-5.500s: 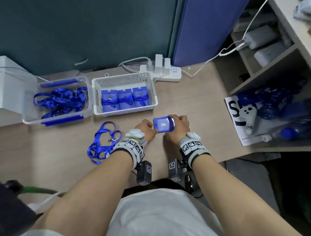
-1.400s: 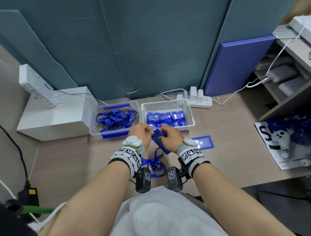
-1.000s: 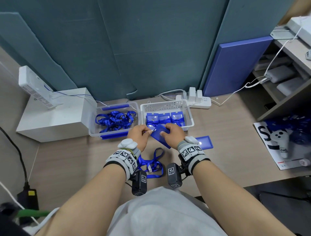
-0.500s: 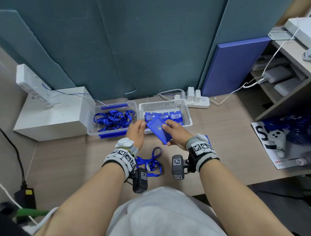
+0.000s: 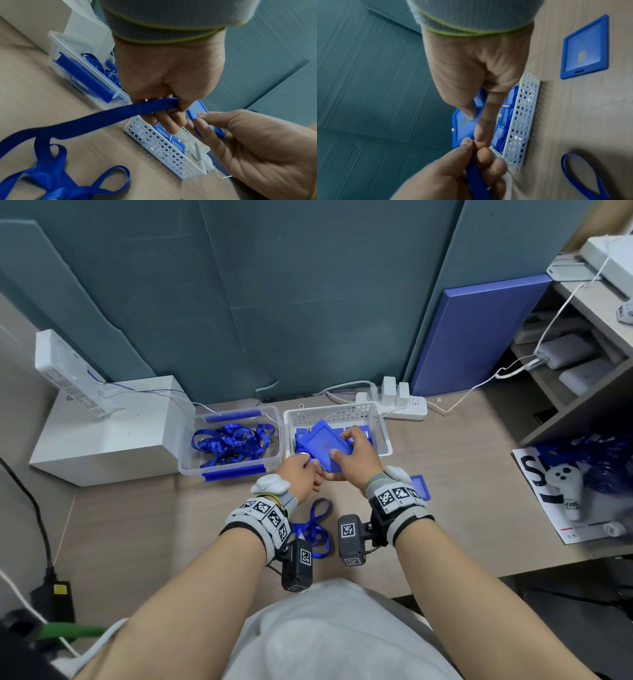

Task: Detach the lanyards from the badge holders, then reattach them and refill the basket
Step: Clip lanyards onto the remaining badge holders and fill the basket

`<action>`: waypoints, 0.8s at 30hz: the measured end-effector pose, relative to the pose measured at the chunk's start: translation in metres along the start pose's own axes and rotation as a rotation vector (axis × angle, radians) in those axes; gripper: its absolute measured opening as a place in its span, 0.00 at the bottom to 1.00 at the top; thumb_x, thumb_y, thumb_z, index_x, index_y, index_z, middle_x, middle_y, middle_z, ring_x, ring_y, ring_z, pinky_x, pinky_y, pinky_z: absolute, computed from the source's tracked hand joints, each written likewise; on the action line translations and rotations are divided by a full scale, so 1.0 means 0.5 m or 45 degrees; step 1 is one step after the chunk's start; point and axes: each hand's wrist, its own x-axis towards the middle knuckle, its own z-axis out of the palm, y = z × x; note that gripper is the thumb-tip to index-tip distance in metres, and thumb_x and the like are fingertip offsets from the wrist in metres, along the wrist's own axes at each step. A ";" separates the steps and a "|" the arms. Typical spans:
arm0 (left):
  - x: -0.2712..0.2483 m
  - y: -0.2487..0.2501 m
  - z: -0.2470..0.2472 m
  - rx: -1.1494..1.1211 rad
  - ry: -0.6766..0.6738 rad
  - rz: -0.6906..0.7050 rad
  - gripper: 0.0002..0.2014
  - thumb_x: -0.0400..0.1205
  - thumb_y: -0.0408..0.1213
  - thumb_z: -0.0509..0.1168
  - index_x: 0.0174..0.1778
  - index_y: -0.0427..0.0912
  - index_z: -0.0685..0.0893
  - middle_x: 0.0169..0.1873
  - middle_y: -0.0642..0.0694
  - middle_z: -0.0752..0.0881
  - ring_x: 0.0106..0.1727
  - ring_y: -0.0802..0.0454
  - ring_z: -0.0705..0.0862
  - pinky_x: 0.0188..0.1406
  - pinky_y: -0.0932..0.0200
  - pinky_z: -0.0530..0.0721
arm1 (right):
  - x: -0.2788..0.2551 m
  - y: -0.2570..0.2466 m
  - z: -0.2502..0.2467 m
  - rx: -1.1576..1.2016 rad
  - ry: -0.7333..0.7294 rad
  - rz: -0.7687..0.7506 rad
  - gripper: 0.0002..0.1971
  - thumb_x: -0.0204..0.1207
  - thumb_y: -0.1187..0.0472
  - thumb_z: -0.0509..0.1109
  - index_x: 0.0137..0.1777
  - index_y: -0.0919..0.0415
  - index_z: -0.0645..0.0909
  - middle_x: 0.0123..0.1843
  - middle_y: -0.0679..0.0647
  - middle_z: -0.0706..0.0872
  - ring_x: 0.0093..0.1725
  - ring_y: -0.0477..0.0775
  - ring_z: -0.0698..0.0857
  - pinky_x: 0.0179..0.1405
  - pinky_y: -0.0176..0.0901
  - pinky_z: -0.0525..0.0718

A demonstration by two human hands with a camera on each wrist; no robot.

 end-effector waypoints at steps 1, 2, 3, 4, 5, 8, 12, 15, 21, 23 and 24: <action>-0.002 -0.001 0.000 0.000 -0.005 0.019 0.16 0.89 0.35 0.57 0.44 0.28 0.84 0.29 0.43 0.85 0.29 0.46 0.82 0.42 0.49 0.87 | 0.004 0.004 -0.002 -0.075 0.015 -0.028 0.12 0.75 0.60 0.73 0.49 0.44 0.74 0.56 0.51 0.80 0.53 0.68 0.88 0.41 0.67 0.92; -0.002 -0.003 -0.001 0.022 -0.007 0.034 0.17 0.89 0.38 0.58 0.41 0.32 0.85 0.27 0.44 0.84 0.29 0.47 0.82 0.41 0.50 0.86 | 0.003 0.002 -0.004 -0.107 0.023 -0.041 0.12 0.77 0.62 0.72 0.50 0.43 0.76 0.60 0.52 0.79 0.52 0.67 0.88 0.37 0.64 0.93; -0.005 -0.001 -0.003 0.039 -0.024 0.044 0.18 0.89 0.40 0.59 0.38 0.34 0.85 0.25 0.45 0.83 0.27 0.48 0.82 0.38 0.54 0.85 | 0.007 0.007 -0.006 -0.161 0.022 -0.066 0.13 0.79 0.65 0.71 0.52 0.43 0.78 0.64 0.53 0.79 0.51 0.66 0.88 0.34 0.60 0.93; -0.007 0.000 -0.007 0.020 -0.055 0.053 0.19 0.90 0.41 0.60 0.37 0.35 0.85 0.23 0.45 0.82 0.26 0.49 0.81 0.35 0.58 0.83 | 0.008 0.009 -0.009 -0.221 0.020 -0.087 0.15 0.80 0.67 0.70 0.56 0.43 0.79 0.67 0.54 0.78 0.49 0.64 0.88 0.33 0.57 0.93; -0.006 0.003 -0.010 -0.029 -0.093 0.065 0.19 0.89 0.42 0.61 0.37 0.35 0.86 0.23 0.45 0.81 0.25 0.50 0.80 0.33 0.60 0.82 | 0.009 0.009 -0.014 -0.299 0.009 -0.115 0.15 0.81 0.67 0.69 0.59 0.44 0.81 0.69 0.54 0.77 0.49 0.62 0.88 0.34 0.55 0.94; -0.006 0.010 -0.023 -0.158 -0.153 0.122 0.16 0.89 0.41 0.62 0.45 0.37 0.91 0.22 0.48 0.78 0.23 0.54 0.75 0.28 0.65 0.78 | 0.014 0.015 -0.023 -0.563 -0.107 -0.141 0.18 0.80 0.67 0.69 0.63 0.43 0.84 0.65 0.56 0.76 0.53 0.61 0.86 0.52 0.54 0.90; -0.001 0.013 -0.041 -0.227 -0.083 0.103 0.14 0.90 0.39 0.61 0.57 0.39 0.91 0.20 0.50 0.74 0.21 0.57 0.68 0.23 0.68 0.70 | 0.009 0.015 -0.026 -0.646 -0.263 -0.105 0.26 0.70 0.70 0.62 0.56 0.37 0.86 0.65 0.53 0.82 0.55 0.54 0.84 0.46 0.38 0.78; 0.007 0.000 -0.054 -0.289 -0.024 0.062 0.14 0.90 0.39 0.61 0.62 0.39 0.90 0.20 0.49 0.73 0.22 0.56 0.65 0.22 0.67 0.66 | 0.003 0.003 -0.031 -0.583 -0.292 -0.067 0.22 0.71 0.73 0.63 0.50 0.44 0.87 0.59 0.47 0.84 0.54 0.52 0.83 0.47 0.40 0.80; 0.011 -0.015 -0.065 -0.359 0.014 -0.053 0.17 0.90 0.46 0.58 0.56 0.44 0.92 0.22 0.47 0.72 0.22 0.55 0.65 0.23 0.65 0.66 | -0.003 -0.008 -0.032 -0.260 -0.395 -0.003 0.14 0.73 0.75 0.68 0.45 0.55 0.87 0.44 0.51 0.87 0.39 0.47 0.82 0.41 0.37 0.81; 0.014 -0.023 -0.061 -0.453 0.048 -0.189 0.17 0.90 0.47 0.59 0.47 0.44 0.90 0.23 0.45 0.78 0.23 0.53 0.71 0.25 0.61 0.69 | -0.002 -0.015 -0.034 -0.166 -0.389 0.011 0.13 0.75 0.74 0.68 0.44 0.54 0.84 0.39 0.50 0.84 0.29 0.41 0.77 0.26 0.31 0.74; 0.013 -0.025 -0.059 -0.520 0.061 -0.257 0.16 0.89 0.45 0.60 0.42 0.42 0.87 0.24 0.44 0.80 0.23 0.52 0.73 0.25 0.59 0.71 | -0.002 -0.018 -0.035 -0.124 -0.364 0.025 0.12 0.76 0.73 0.68 0.43 0.52 0.82 0.37 0.50 0.82 0.25 0.43 0.74 0.21 0.33 0.69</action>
